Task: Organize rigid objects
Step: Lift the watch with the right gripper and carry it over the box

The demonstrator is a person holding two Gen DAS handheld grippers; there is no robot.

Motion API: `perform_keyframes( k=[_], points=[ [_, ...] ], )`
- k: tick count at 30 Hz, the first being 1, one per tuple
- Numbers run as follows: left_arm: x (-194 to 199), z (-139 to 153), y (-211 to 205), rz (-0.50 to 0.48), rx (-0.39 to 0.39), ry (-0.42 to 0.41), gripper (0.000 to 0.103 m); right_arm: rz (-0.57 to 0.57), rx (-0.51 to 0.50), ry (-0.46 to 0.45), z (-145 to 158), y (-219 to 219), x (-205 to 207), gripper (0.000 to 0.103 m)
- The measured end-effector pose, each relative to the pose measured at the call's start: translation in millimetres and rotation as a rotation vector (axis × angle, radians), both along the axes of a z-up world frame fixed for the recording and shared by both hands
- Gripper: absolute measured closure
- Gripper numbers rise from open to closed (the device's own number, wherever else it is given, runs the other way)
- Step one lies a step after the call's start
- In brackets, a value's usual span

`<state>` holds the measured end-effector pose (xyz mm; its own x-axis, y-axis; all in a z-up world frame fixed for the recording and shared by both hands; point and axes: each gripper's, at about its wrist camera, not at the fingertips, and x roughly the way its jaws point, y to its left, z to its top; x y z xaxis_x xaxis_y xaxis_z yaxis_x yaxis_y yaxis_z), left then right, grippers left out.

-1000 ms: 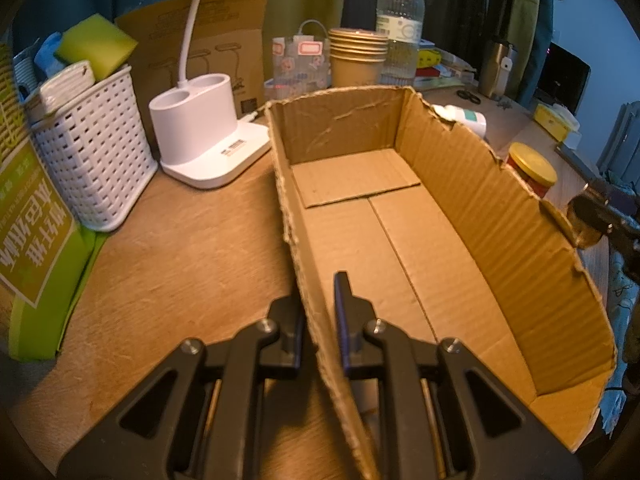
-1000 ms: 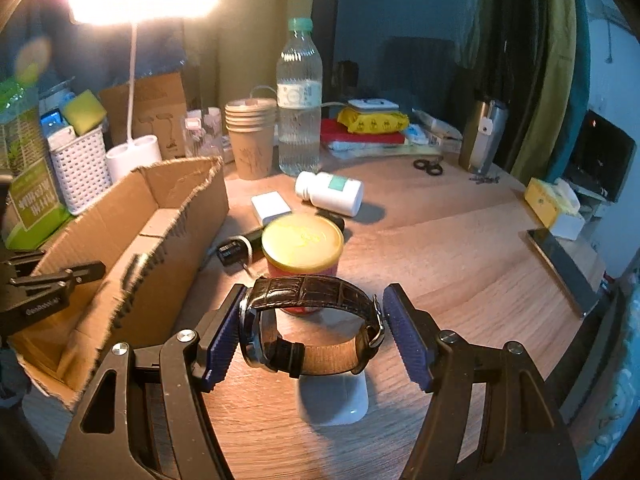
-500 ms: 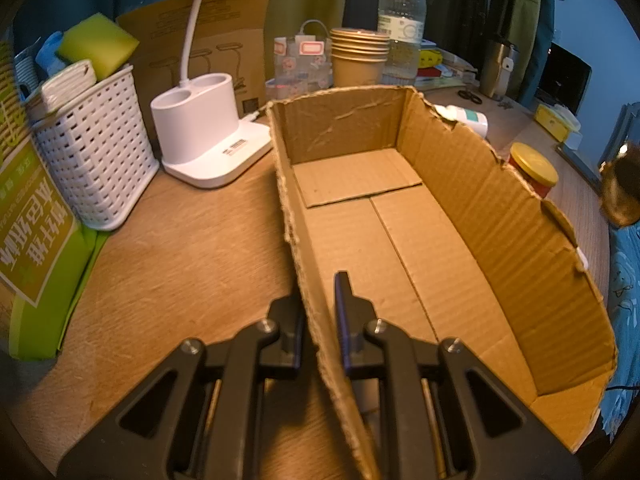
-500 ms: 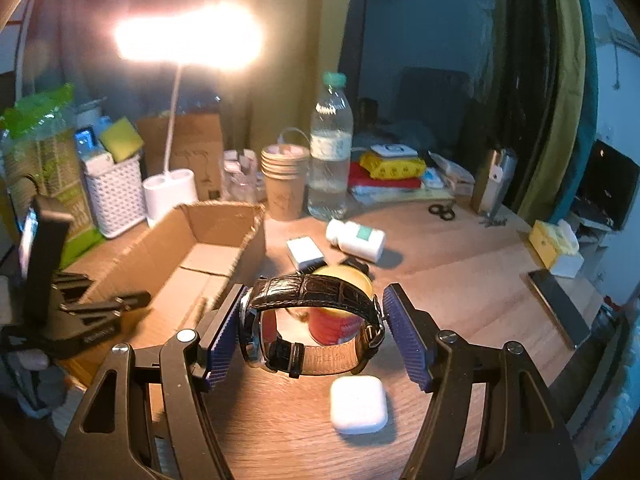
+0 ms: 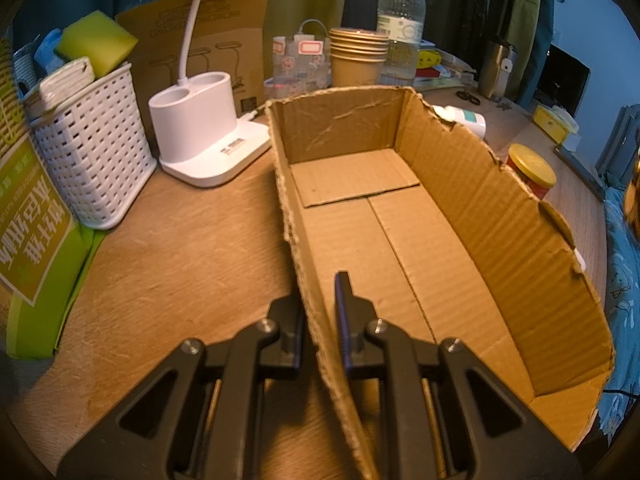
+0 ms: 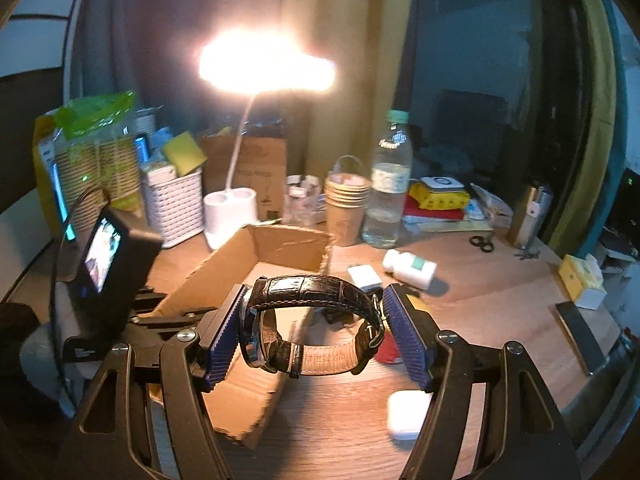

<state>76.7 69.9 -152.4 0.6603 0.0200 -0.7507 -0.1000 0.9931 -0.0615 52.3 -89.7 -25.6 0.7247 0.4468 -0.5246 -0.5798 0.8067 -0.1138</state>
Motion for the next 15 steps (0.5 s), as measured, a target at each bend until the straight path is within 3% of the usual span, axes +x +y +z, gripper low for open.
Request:
perform_keyframes(
  k=[15],
  points=[
    [0,0,0,-0.001,0.0,0.0,0.088,0.093,-0.053,0.067,-29,33,-11,0.031]
  ],
)
